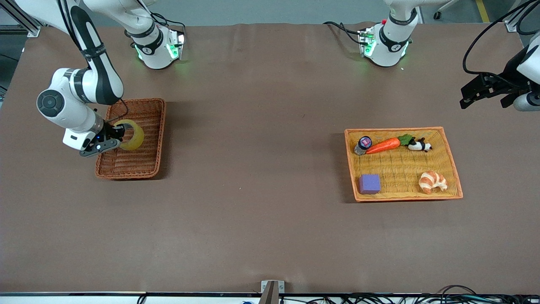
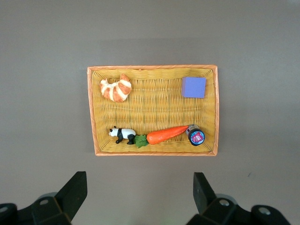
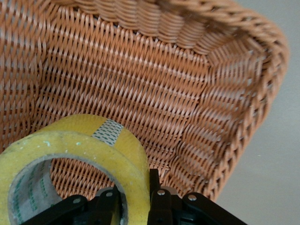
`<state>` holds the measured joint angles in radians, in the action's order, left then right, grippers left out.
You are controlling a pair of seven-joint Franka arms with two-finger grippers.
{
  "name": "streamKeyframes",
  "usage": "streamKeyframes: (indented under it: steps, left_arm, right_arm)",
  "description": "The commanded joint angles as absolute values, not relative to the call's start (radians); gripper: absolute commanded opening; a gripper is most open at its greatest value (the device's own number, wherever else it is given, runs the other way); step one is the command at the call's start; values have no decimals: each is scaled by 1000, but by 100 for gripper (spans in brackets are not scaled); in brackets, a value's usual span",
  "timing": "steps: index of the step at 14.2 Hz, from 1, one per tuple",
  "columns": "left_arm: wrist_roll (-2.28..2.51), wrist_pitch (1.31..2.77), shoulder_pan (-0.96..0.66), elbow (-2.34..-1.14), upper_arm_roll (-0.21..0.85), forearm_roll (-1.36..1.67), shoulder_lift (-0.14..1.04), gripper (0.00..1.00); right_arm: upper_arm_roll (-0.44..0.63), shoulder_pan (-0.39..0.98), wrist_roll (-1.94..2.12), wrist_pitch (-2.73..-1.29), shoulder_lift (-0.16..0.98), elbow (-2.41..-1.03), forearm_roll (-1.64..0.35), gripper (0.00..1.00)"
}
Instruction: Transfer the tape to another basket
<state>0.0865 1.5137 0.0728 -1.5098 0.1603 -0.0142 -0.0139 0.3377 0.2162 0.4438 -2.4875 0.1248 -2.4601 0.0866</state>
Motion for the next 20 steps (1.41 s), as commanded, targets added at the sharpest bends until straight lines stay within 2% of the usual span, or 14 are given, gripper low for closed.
streamKeyframes:
  steps: [1, 4, 5, 6, 7, 8, 10, 14, 16, 20]
  left_arm:
    - [92, 1512, 77, -1523, 160, -12, -26, 100]
    - [92, 1509, 77, -1522, 158, -12, -26, 100]
    - [92, 1508, 77, -1522, 158, -12, -28, 100]
    - [91, 1508, 77, -1520, 160, -12, -28, 100]
    - [94, 1508, 74, -1520, 161, -12, -28, 100]
    - [94, 1508, 72, -1519, 161, -12, -26, 100]
    - [91, 1506, 77, -1520, 161, -14, -29, 100]
    - [94, 1506, 75, -1517, 160, -14, -20, 100]
    - [80, 1506, 83, -1516, 153, -15, -18, 100]
    - [77, 1505, 83, -1516, 149, -15, -18, 100]
  right_arm:
    - [341, 221, 463, -2534, 106, -2516, 75, 3]
    - [341, 222, 460, -2580, 147, -2517, 74, 8]
    - [341, 222, 456, -2580, 153, -2516, 71, 18]
    - [339, 224, 454, -2573, 153, -2513, 63, 54]
    - [339, 224, 454, -2572, 152, -2511, 61, 94]
    - [339, 224, 453, -2565, 149, -2504, 61, 100]
    - [336, 221, 451, -2496, 115, -2439, 61, 100]
    - [327, 192, 364, -2090, 80, -2102, 61, 100]
    - [308, 163, 338, -2053, 60, -2013, 61, 100]
    - [169, 54, 186, -1921, 35, -1861, 61, 100]
